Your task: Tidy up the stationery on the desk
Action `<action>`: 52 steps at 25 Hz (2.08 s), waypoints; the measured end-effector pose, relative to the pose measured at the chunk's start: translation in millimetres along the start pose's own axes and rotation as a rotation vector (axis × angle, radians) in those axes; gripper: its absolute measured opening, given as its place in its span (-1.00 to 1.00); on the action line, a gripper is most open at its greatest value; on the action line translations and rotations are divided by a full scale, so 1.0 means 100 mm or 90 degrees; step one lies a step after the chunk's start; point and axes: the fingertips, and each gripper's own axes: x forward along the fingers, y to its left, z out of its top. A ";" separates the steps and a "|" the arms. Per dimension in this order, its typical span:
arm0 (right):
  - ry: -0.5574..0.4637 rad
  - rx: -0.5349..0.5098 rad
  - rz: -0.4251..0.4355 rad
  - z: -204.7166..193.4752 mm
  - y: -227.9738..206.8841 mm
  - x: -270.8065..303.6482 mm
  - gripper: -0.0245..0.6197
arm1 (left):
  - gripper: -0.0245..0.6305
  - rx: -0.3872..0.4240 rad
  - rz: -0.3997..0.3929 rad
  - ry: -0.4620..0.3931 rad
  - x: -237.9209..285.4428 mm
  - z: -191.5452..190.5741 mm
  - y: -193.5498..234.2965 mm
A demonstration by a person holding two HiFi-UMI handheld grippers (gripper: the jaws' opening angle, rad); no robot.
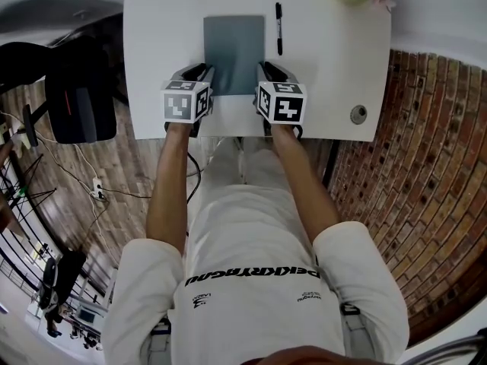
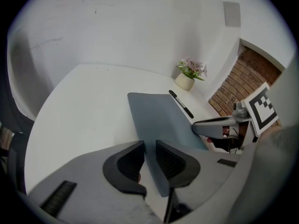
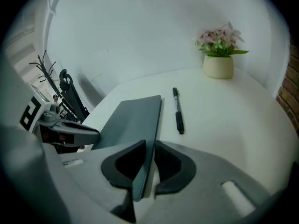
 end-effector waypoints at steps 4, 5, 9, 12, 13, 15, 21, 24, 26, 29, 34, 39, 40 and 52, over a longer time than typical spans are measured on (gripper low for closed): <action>-0.002 0.000 0.000 0.02 -0.03 0.00 -0.71 | -0.70 -0.002 0.002 -0.003 0.01 0.00 -0.01; -0.002 -0.001 0.000 0.02 -0.03 0.00 -0.70 | -0.70 -0.001 0.003 -0.003 0.01 0.00 0.00; -0.001 -0.003 0.001 0.00 -0.04 -0.02 -0.70 | -0.70 -0.002 0.010 -0.008 0.00 -0.01 -0.01; -0.001 -0.001 0.005 0.00 -0.03 -0.03 -0.69 | -0.70 -0.001 0.025 -0.019 -0.03 0.00 -0.01; 0.000 0.001 0.007 -0.01 -0.02 -0.03 -0.69 | -0.70 -0.003 0.028 -0.021 -0.04 0.00 -0.01; 0.001 0.004 0.011 -0.02 -0.02 -0.04 -0.69 | -0.70 -0.007 0.035 -0.025 -0.05 0.00 0.00; -0.032 -0.013 0.000 0.10 -0.05 -0.16 -0.68 | -0.70 0.002 0.067 -0.072 -0.21 0.14 0.01; -0.056 -0.040 -0.017 0.26 -0.10 -0.27 -0.65 | -0.77 0.004 0.086 -0.110 -0.34 0.24 -0.05; -0.070 -0.046 -0.023 0.38 -0.13 -0.32 -0.63 | -0.85 -0.001 0.096 -0.132 -0.42 0.29 -0.09; -0.094 -0.053 -0.029 0.58 -0.18 -0.35 -0.63 | -0.93 0.003 0.106 -0.168 -0.50 0.36 -0.19; -0.123 -0.081 -0.047 0.80 -0.31 -0.34 -0.62 | -0.93 0.024 0.121 -0.235 -0.60 0.38 -0.37; -0.142 -0.094 -0.056 0.91 -0.44 -0.24 -0.62 | -0.93 0.022 0.107 -0.296 -0.69 0.39 -0.56; -0.142 -0.094 -0.058 0.92 -0.46 -0.21 -0.62 | -0.93 0.027 0.106 -0.305 -0.70 0.38 -0.59; -0.102 -0.123 -0.075 0.90 -0.58 0.18 -0.68 | -0.93 0.138 0.141 -0.384 -0.96 0.19 -1.02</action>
